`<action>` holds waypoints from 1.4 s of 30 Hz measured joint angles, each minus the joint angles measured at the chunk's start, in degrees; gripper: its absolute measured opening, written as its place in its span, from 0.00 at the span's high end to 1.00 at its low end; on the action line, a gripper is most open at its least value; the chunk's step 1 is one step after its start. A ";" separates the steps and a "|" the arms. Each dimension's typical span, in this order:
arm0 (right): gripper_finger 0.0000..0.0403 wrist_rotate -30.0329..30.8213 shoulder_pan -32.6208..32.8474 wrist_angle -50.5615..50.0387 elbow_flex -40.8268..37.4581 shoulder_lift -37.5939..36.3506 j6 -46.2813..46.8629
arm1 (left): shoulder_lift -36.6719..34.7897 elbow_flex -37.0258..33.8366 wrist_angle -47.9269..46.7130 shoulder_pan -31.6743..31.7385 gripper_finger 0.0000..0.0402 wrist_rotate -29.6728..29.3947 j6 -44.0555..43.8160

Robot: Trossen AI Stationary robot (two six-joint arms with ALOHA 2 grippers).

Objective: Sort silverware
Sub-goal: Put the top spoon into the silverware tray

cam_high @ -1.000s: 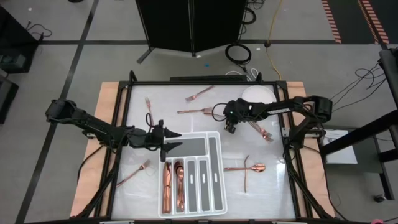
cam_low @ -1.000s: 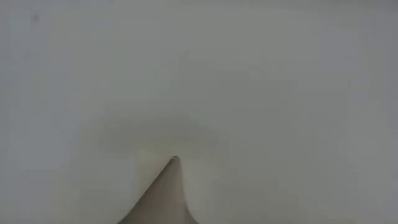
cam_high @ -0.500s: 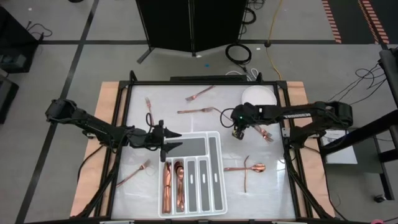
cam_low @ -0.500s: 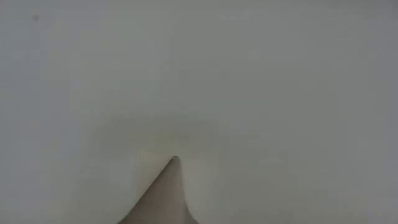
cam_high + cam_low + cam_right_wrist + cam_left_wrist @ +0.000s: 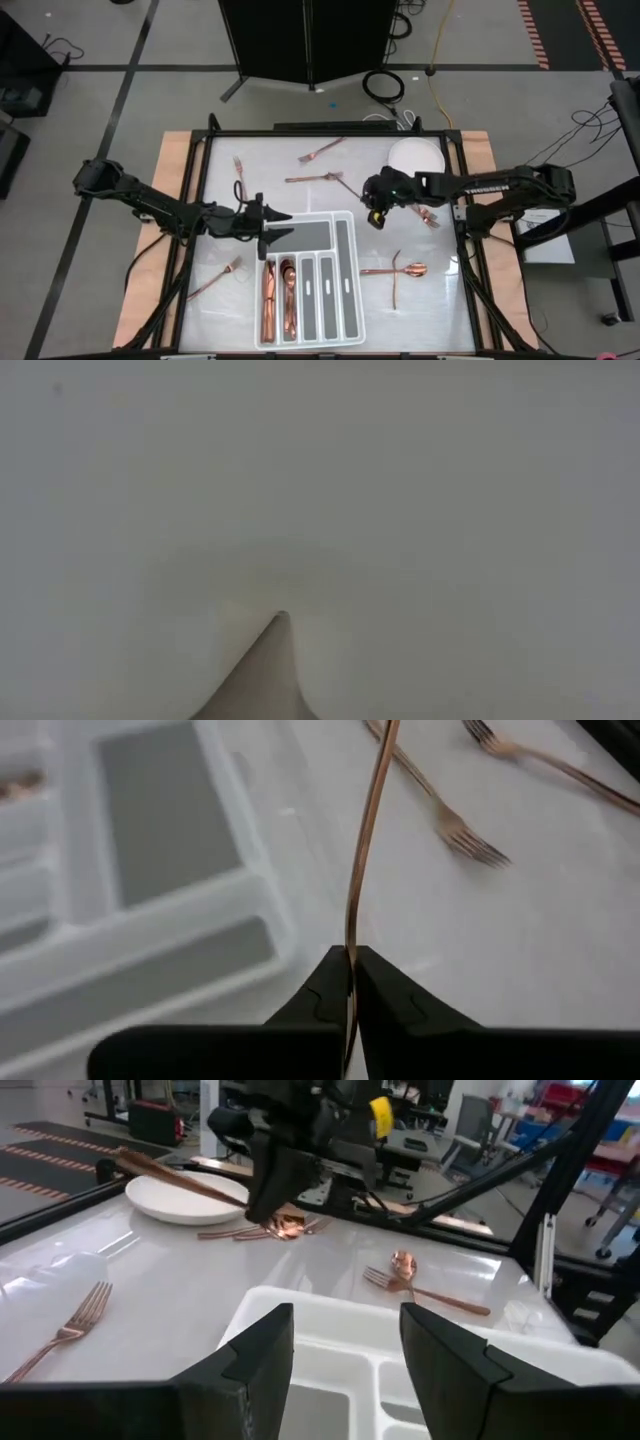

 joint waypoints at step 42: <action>1.00 -5.04 8.83 8.61 0.15 2.12 9.40 | 44.11 57.27 -42.77 4.33 0.54 -17.88 68.66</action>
